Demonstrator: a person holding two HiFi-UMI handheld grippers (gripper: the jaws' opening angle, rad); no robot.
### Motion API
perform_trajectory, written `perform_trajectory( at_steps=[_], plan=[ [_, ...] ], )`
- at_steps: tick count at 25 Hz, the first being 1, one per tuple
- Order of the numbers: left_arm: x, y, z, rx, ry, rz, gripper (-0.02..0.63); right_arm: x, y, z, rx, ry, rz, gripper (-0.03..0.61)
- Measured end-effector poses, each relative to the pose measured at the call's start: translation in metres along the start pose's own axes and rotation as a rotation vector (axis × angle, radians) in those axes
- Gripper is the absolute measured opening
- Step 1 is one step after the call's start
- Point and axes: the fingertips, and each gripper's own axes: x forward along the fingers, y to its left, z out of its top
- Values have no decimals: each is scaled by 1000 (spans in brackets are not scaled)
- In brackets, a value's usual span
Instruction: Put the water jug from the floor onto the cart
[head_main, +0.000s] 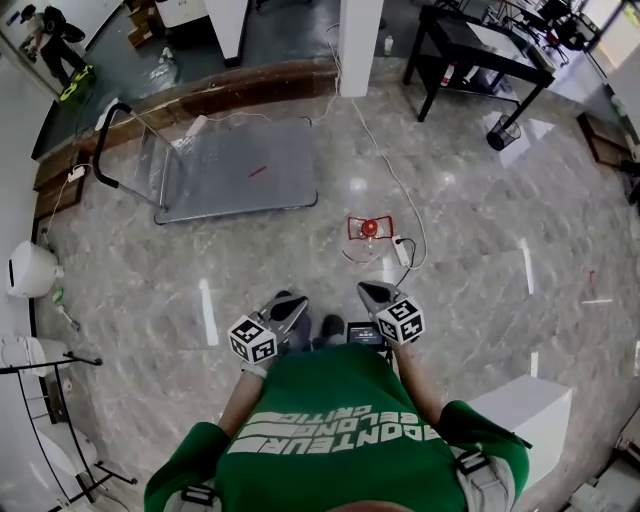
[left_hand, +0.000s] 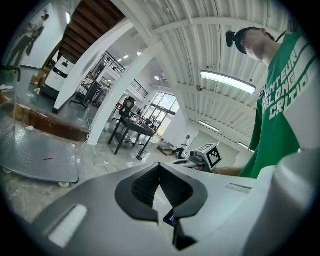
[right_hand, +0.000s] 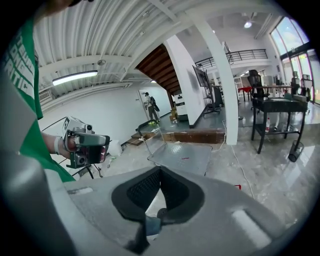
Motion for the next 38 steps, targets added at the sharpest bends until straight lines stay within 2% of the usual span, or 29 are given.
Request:
perform_trajectory(
  at_steps=[8, 14, 18, 23, 28, 33, 38],
  plan=[
    [17, 30, 31, 25, -9, -89, 9, 17, -17, 25, 26, -18, -83, -8],
    [5, 73, 60, 15, -34, -102, 9, 62, -6, 69, -16, -28, -80, -8],
    [-4, 98, 73, 25, -44, -123, 9, 87, 7, 80, -49, -11, -72, -8],
    [-22, 138, 90, 16, -63, -100, 9, 96, 14, 80, -28, 23, -98, -8],
    [-37, 153, 92, -10, -92, -78, 9, 96, 14, 74, 7, 38, -127, -8],
    [-44, 164, 92, -16, -88, -72, 9, 114, 17, 86, -14, 39, -111, -8],
    [-43, 175, 105, -7, -97, -55, 9, 129, 1, 104, -41, 32, -100, -8]
  ],
)
